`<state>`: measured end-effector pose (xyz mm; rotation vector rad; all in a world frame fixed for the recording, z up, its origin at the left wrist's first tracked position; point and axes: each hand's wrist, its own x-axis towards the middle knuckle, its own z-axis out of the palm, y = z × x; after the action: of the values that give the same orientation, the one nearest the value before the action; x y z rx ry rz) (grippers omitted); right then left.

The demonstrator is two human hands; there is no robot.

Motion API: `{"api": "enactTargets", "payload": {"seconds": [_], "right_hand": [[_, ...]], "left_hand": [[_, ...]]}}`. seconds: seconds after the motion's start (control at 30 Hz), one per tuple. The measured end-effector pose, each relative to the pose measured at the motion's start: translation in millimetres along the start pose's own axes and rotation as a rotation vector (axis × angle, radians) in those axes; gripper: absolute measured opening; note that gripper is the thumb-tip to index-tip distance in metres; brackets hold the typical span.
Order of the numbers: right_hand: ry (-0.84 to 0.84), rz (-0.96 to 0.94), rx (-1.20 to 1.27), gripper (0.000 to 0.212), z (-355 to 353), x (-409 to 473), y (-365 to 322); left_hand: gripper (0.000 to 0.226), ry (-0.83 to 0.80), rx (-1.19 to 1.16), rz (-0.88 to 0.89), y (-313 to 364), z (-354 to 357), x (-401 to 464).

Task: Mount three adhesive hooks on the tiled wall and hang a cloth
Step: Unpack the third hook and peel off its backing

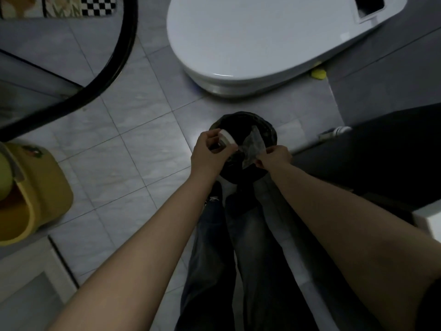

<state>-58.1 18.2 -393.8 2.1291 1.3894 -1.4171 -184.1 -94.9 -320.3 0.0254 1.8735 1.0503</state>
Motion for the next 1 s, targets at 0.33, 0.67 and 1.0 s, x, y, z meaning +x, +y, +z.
{"api": "enactTargets", "payload": {"seconds": [0.33,0.67,1.0], "right_hand": [[-0.159,0.199,0.181,0.020,17.9,50.5,4.5],[-0.299,0.395,0.399,0.036,12.2,-14.2,-17.4],[-0.330,-0.244,0.145,0.027,-26.1,-139.7,-62.5]], "left_hand": [[0.054,-0.006,-0.036,-0.004,-8.2,-2.7,14.9],[0.048,0.075,-0.109,0.008,25.1,-10.4,1.9],[0.049,0.232,-0.283,0.193,124.5,-32.3,-85.6]]}}
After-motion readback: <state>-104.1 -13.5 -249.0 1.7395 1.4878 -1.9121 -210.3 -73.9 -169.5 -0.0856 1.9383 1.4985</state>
